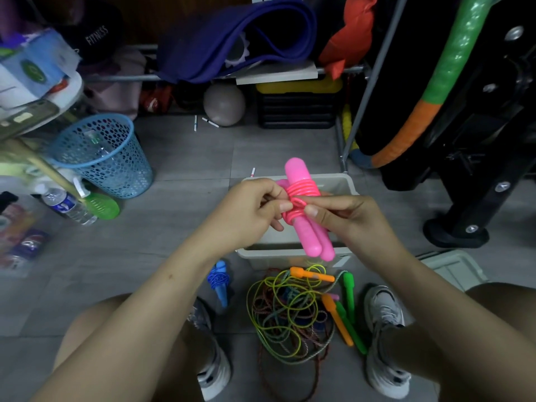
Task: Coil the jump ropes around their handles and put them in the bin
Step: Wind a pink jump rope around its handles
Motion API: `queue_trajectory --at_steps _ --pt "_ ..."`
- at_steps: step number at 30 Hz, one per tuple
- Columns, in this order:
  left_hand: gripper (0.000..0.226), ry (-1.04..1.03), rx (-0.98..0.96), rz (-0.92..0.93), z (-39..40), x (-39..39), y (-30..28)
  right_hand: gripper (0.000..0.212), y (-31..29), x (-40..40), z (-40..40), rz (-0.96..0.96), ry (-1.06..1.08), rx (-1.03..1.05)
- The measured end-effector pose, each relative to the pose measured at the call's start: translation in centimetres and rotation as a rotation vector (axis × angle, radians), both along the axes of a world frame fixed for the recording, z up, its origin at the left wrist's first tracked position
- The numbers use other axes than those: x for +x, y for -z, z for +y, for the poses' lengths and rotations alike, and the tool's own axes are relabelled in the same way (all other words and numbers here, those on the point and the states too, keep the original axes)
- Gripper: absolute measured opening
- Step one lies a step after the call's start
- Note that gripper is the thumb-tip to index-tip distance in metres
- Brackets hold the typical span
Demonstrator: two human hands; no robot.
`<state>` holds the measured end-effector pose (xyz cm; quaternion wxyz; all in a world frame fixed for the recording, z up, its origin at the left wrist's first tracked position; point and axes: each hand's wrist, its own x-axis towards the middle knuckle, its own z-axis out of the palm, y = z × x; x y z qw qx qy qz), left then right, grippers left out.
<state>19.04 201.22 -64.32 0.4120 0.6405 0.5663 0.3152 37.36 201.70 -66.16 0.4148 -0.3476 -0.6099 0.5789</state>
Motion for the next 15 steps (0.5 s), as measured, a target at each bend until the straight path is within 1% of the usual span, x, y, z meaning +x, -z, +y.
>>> queue_trajectory --at_steps 5,8,10,13,15 --pt "0.024 0.033 -0.037 -0.077 0.1 -0.3 0.0 0.018 -0.2 0.4 0.5 0.03 -0.027 -0.047" --pt "0.022 0.021 -0.038 -0.091 0.0 -0.1 0.2 0.025 -0.4 0.5 0.5 -0.032 -0.025 0.021" --pt "0.021 0.025 -0.034 -0.133 0.0 0.3 0.2 0.03 -0.4 0.5 0.5 -0.056 -0.003 0.055" --pt "0.015 0.024 -0.044 -0.225 -0.1 0.8 0.0 0.031 -0.6 0.5 0.7 -0.105 0.068 0.064" --pt "0.016 -0.02 -0.01 -0.226 -0.2 1.2 0.2 0.028 -0.7 0.6 0.9 -0.139 0.094 0.073"
